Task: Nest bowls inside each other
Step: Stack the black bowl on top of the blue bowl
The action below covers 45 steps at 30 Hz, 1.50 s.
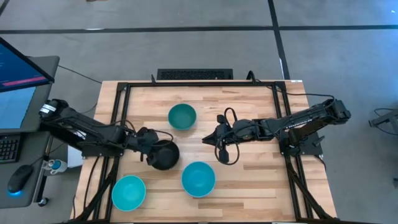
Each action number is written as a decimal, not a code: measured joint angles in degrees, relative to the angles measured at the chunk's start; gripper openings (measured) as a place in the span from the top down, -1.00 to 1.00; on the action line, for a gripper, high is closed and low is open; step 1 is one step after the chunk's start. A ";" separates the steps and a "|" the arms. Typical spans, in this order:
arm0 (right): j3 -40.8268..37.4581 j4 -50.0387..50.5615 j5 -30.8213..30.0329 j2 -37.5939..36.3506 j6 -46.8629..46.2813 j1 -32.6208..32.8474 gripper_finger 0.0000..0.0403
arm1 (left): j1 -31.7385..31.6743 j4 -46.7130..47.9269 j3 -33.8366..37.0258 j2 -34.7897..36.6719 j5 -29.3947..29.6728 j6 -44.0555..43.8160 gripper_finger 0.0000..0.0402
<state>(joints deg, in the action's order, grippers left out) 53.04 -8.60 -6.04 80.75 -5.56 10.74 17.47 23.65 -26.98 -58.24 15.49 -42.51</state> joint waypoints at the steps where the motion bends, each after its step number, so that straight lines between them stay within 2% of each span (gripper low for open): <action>1: 0.00 0.00 0.01 0.00 0.00 0.00 0.71 | 0.00 -1.67 0.00 0.15 0.14 0.28 0.79; 4: 0.00 0.00 0.02 0.00 0.00 0.00 0.71 | 0.00 -4.62 -0.15 1.16 0.59 1.26 0.80; 12: 0.02 0.02 0.02 0.00 0.00 0.00 0.71 | -0.17 0.46 -0.35 1.75 3.39 0.62 0.84; 21: 0.02 0.02 0.02 0.00 0.00 0.00 0.71 | -4.59 -0.02 -0.35 4.54 4.72 3.77 0.85; 31: 0.02 0.00 0.02 0.00 0.00 0.00 0.71 | -8.83 2.61 -0.35 6.28 -2.12 8.72 0.85; 41: 0.02 0.01 0.00 0.00 -0.02 0.00 0.71 | -8.83 2.81 -0.35 6.16 -4.54 10.56 0.85; 45: 0.02 0.00 0.00 0.00 -0.04 0.00 0.71 | -8.83 5.96 -0.37 6.04 -4.64 10.58 0.85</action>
<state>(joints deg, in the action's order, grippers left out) 53.06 -8.60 -6.04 80.75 -5.61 10.74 8.64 29.62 -27.35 -52.21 10.85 -31.92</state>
